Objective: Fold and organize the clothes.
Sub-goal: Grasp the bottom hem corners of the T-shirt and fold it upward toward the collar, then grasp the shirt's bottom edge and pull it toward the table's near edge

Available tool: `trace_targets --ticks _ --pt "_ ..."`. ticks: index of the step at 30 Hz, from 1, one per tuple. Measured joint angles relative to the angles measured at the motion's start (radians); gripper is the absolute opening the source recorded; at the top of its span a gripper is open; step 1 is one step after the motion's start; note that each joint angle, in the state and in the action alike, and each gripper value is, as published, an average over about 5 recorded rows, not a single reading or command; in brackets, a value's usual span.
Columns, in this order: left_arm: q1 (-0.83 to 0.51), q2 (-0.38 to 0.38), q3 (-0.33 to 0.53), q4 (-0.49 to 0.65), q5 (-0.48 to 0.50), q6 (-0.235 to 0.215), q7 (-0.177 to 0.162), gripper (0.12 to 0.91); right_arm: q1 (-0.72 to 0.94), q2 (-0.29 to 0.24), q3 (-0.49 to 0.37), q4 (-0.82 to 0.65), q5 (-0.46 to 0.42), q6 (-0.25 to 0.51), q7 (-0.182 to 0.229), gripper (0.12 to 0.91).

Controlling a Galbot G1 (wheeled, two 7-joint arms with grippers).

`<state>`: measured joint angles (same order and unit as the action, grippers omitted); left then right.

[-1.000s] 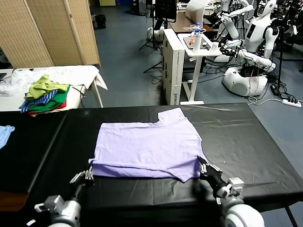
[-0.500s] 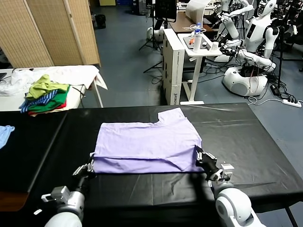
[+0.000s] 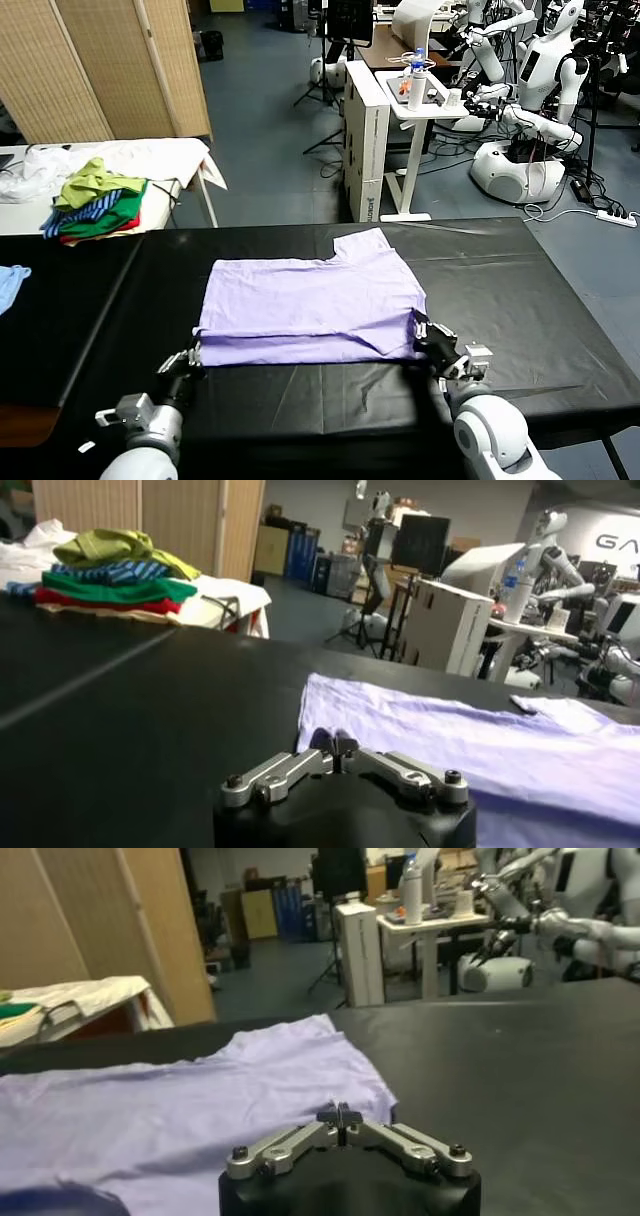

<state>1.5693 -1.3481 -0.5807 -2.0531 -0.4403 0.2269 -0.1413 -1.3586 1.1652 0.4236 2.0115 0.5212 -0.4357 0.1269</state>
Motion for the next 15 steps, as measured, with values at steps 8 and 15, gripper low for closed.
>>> trace_targets --ticks 8,15 --pt "0.050 0.016 -0.006 -0.053 -0.003 0.034 0.003 0.705 -0.125 -0.036 0.081 0.094 0.022 -0.034 -0.010 0.903" --pt "0.096 0.028 -0.006 -0.068 -0.031 0.048 0.002 0.903 -0.192 -0.047 0.128 0.114 0.035 -0.034 -0.018 0.827"
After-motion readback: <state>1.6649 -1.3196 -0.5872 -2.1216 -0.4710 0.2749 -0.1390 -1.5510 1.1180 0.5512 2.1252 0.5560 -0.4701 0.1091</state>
